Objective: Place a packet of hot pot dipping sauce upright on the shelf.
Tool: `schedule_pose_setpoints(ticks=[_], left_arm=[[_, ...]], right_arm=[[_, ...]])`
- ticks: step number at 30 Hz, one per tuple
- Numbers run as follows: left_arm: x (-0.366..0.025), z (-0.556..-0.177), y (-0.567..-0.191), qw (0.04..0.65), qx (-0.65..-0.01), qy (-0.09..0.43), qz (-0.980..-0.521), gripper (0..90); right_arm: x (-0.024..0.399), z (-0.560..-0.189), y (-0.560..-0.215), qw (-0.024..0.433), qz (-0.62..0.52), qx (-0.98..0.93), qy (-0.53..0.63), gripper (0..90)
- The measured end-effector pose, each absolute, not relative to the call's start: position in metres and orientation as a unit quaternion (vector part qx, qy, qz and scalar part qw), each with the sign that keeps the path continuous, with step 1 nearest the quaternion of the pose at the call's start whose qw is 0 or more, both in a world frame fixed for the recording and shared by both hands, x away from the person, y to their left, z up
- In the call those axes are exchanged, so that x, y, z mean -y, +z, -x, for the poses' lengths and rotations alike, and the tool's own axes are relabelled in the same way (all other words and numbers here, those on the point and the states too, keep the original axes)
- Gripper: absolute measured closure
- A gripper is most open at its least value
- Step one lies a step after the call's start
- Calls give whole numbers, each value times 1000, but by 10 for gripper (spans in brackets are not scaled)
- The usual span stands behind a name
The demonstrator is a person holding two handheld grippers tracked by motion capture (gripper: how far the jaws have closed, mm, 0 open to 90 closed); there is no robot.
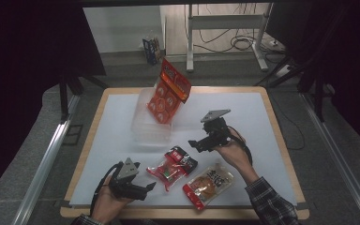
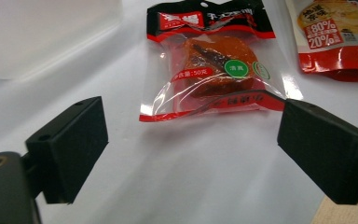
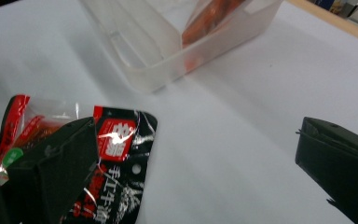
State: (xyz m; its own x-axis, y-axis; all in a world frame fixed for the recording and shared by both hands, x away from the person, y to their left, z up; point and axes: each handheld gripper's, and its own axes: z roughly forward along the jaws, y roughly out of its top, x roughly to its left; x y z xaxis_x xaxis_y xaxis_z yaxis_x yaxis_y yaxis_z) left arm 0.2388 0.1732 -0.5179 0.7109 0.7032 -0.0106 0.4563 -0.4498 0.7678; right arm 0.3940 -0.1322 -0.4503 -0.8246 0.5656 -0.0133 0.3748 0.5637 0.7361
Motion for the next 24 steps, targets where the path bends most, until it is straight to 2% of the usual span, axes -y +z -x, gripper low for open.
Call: schedule_pose_setpoints(ticks=[7, 13, 24], left_arm=[[-172, -239, -516, 401, -342, 151, -836, 159], [-170, -241, -514, 414, -343, 144, -831, 251], [-162, -252, -510, 439, -330, 137, -824, 509]], right_arm=[[140, -381, -457, 124, -262, -878, 381, 0], [146, -371, -460, 122, -257, -875, 393, 0], [157, -351, -478, 110, -261, -881, 378, 0]])
